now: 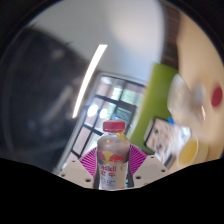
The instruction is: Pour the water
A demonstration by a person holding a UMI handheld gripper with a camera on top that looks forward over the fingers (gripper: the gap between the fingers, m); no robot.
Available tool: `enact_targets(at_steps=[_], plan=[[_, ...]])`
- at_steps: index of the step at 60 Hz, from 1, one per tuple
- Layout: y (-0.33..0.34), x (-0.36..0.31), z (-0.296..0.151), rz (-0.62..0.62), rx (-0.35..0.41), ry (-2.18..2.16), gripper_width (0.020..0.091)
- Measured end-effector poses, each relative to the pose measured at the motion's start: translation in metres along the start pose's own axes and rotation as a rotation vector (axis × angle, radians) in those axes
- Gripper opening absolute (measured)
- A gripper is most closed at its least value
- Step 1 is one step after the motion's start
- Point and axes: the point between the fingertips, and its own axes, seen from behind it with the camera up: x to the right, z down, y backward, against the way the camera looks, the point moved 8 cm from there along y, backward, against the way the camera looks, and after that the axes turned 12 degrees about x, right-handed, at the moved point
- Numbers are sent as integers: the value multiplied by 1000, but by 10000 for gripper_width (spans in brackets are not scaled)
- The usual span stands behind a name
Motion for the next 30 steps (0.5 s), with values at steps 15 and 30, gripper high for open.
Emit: enact_targets(at_steps=[15, 30], plan=[[-18, 0, -151, -215, 192, 930, 383], [-17, 207, -198, 47, -80, 1218, 384]])
